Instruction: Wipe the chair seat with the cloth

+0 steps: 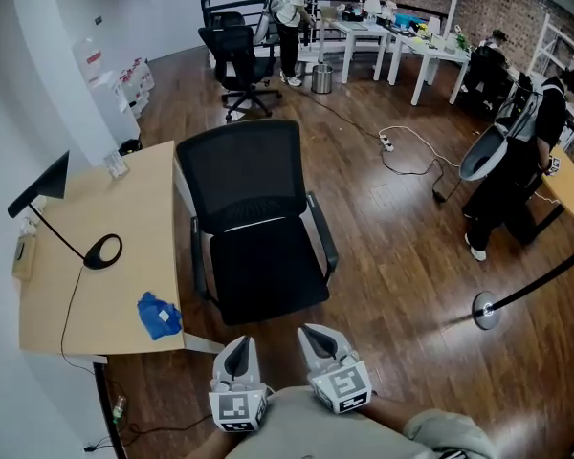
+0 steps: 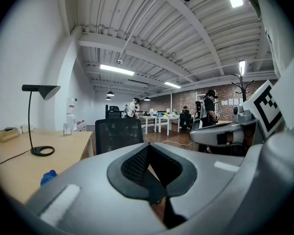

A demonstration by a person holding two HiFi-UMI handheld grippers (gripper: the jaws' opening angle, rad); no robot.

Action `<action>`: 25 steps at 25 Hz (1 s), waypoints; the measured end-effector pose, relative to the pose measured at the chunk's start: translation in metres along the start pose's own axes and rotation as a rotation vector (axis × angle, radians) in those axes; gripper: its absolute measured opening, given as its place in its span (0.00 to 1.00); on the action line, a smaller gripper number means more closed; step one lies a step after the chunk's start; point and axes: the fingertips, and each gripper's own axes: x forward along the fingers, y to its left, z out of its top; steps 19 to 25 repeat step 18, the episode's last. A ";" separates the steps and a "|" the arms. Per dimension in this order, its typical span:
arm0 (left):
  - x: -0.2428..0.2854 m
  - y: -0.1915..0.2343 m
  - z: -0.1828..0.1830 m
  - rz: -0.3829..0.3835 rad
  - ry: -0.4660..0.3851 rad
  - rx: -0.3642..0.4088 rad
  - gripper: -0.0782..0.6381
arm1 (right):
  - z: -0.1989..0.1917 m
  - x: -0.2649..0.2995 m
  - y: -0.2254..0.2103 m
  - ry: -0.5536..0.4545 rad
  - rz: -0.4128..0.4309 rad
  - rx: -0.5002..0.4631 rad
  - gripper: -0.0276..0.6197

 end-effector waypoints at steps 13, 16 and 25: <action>-0.001 0.001 -0.003 0.002 -0.004 -0.010 0.12 | -0.003 0.002 0.003 0.010 0.005 0.002 0.05; -0.001 0.001 -0.002 0.001 -0.006 -0.011 0.12 | -0.003 0.002 0.004 0.010 0.006 0.000 0.05; -0.001 0.002 -0.002 0.002 -0.008 -0.012 0.12 | -0.002 0.003 0.004 0.010 0.008 -0.005 0.05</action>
